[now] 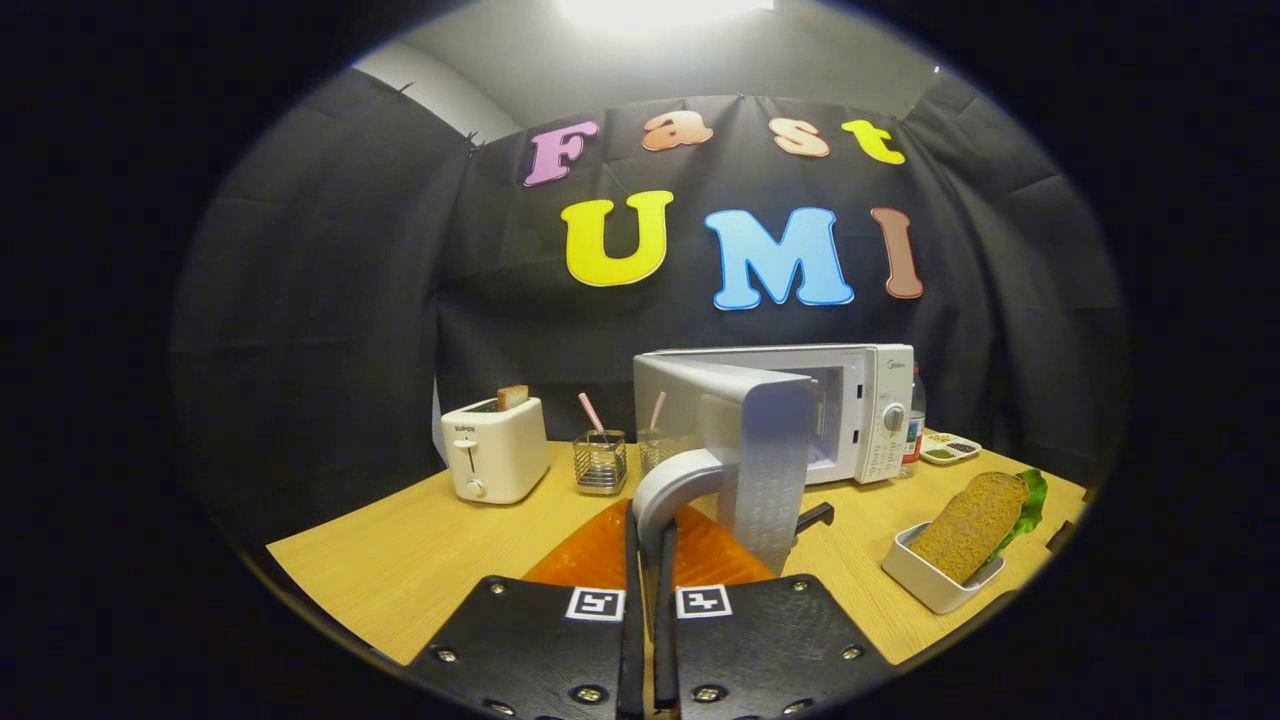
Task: Open the microwave, put the food inside, and close the microwave door.
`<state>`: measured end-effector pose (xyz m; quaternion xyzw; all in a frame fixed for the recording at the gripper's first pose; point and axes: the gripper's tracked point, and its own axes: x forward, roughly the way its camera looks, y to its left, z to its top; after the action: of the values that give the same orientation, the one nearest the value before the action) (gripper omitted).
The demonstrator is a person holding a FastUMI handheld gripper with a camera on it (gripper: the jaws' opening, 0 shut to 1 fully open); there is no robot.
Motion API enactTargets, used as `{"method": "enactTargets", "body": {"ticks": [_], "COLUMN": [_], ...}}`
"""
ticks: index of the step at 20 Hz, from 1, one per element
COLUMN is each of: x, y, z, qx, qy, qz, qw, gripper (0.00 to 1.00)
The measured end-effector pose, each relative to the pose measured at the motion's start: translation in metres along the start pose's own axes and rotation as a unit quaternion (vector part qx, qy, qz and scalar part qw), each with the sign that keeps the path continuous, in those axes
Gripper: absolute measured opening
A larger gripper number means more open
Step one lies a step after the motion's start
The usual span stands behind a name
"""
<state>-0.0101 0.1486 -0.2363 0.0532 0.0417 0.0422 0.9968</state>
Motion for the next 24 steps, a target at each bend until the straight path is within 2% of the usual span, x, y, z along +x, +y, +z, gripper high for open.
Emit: {"method": "enactTargets", "body": {"ticks": [7,10,15,17,18,21,22,23,24], "x": [0.008,0.006,-0.012,-0.025,-0.032,-0.059,-0.065,-0.071,-0.074], "y": [0.044,0.049,0.053,0.067,0.075,0.075,0.070,0.058,0.044], "z": [-0.002,-0.003,-0.007,-0.001,0.001,0.014,0.019,0.024,0.029], "qx": [-0.015,-0.022,-0.001,-0.026,-0.038,-0.052,-0.057,-0.062,-0.063], "qy": [-0.029,-0.026,-0.012,-0.029,-0.037,-0.067,-0.078,-0.089,-0.098], "qz": [-0.077,-0.074,-0.038,-0.006,0.017,0.068,0.075,0.072,0.064], "qw": [0.996,0.997,0.999,0.999,0.998,0.994,0.992,0.992,0.991], "gripper": [0.07,0.07,0.10,0.19,0.31,0.41,0.52,0.57,0.77]}}
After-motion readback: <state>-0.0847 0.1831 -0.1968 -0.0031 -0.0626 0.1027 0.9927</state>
